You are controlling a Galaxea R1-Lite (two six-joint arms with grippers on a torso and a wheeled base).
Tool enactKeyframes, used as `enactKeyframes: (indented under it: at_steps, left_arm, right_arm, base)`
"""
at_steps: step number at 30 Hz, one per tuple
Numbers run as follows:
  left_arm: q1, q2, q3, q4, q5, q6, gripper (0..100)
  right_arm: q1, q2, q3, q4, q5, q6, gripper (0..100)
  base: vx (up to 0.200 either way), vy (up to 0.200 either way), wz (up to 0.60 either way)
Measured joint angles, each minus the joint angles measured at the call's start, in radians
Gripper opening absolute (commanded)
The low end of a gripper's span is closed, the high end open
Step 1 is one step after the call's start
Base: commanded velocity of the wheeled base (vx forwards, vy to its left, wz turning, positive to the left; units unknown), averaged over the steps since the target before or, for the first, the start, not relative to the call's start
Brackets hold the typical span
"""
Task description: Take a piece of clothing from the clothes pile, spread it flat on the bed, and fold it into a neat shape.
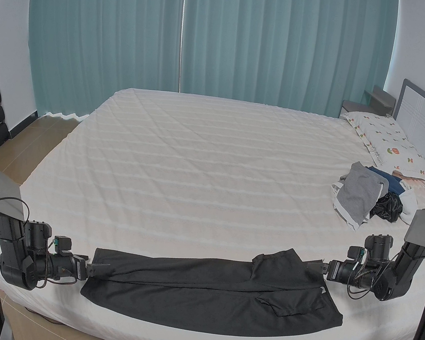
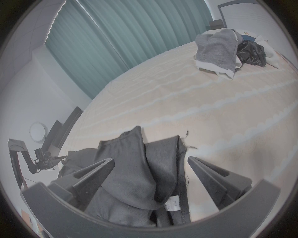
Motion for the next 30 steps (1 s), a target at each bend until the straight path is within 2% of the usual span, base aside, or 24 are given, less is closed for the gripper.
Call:
enactKeyframes:
  at_steps: [6,9,15,17,25,30]
  left_arm:
    - [0.013,-0.042,-0.030,-0.001,-0.007,-0.193,100]
    - [0.003,-0.056,-0.065,0.003,0.016,-0.280,100]
    - [-0.052,-0.061,-0.140,0.021,0.189,-0.392,100]
    - [-0.079,-0.058,-0.162,0.057,0.231,-0.417,100]
    - [-0.116,-0.064,-0.219,0.311,0.247,-0.441,100]
    - [-0.124,-0.076,-0.250,0.341,0.253,-0.446,100]
  right_arm:
    - [-0.002,-0.013,-0.020,-0.003,-0.002,0.051,100]
    - [-0.002,-0.015,-0.029,-0.002,-0.003,0.085,100]
    - [-0.002,-0.016,-0.043,0.007,-0.004,0.119,100]
    - [-0.001,-0.016,-0.047,0.009,-0.005,0.125,100]
    - [-0.001,-0.011,-0.051,0.037,-0.011,0.133,100]
    - [-0.001,-0.006,-0.059,0.052,-0.020,0.135,100]
  base:
    - [0.000,0.000,0.00]
    - [0.000,0.000,0.00]
    - [0.000,0.000,0.00]
    - [0.000,0.000,0.00]
    - [0.000,0.000,0.00]
    - [0.000,0.000,0.00]
